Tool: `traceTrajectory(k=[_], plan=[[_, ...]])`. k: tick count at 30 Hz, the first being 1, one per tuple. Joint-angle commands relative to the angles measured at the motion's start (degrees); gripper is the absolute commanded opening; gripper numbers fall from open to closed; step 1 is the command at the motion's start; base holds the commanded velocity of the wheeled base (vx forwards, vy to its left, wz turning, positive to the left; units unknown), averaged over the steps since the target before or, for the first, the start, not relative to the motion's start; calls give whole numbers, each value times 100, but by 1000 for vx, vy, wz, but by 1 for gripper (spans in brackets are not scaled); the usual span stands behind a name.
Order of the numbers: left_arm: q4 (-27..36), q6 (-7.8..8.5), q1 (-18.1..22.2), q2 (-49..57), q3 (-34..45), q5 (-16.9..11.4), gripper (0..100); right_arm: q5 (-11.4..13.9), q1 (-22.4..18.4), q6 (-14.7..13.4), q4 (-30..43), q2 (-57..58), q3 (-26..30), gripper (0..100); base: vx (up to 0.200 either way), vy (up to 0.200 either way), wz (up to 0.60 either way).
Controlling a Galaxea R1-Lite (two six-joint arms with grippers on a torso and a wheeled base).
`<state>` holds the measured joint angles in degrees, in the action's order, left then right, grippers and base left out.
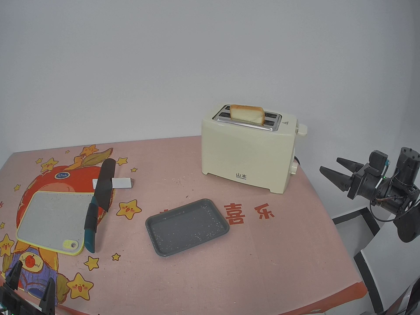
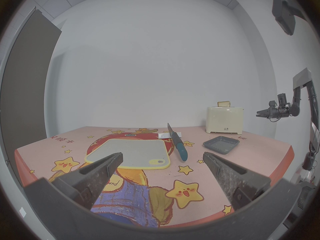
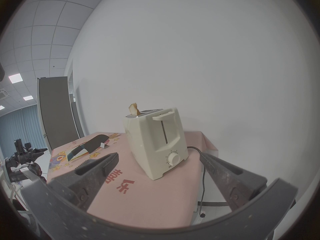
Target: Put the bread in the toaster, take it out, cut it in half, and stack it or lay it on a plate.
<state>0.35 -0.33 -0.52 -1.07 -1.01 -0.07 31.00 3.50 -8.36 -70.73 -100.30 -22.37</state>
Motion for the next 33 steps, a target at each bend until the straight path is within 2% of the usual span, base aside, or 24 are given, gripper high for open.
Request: traceTrajectory(k=[1, 4, 5, 7, 9, 14, 18, 19, 20, 25, 31, 33], plan=[[0, -2, 0, -7, 84, -1, 100, -6, 10, 54, -503, -833, -92, 100, 0, 0, 0], [0, -2, 0, -7, 84, -1, 100, -59, 195, 28, -1136, -1246, -57, 100, 0, 0, 0], [0, -2, 0, -7, 84, -1, 100, -288, 274, 45, -1505, -1545, -75, 100, 0, 0, 0], [0, -2, 0, -7, 84, -1, 100, -578, 309, 54, -1830, -1835, -110, 100, 0, 0, 0], [0, -2, 0, -7, 84, -1, 100, -709, 318, 80, -1883, -1949, -215, 100, 0, 0, 0], [0, -2, 0, -7, 84, -1, 100, -780, 309, 89, -1865, -1923, -391, 100, 0, 0, 0], [0, -2, 0, -7, 84, -1, 100, -1351, 318, 107, -1716, -1958, -593, 100, 0, 0, 0], [0, -2, 0, -7, 92, -1, 100, -1377, 318, 107, -1699, -1967, -602, 100, 0, 0, 0], [0, -2, 0, -7, 84, -1, 100, -1588, 318, 133, -1540, -1958, -681, 100, 0, 0, 0], [0, -2, 0, -7, 84, -1, 100, -1685, 318, 151, -1382, -1931, -760, 100, 0, 0, 0], [0, -2, 0, -7, 84, -1, 100, -2081, 336, 160, -1338, -2046, -989, 100, 0, 0, 0], [0, -2, 0, -7, 92, -1, 100, -2124, 344, 151, -1338, -2063, -1015, 100, 0, 0, 0]])
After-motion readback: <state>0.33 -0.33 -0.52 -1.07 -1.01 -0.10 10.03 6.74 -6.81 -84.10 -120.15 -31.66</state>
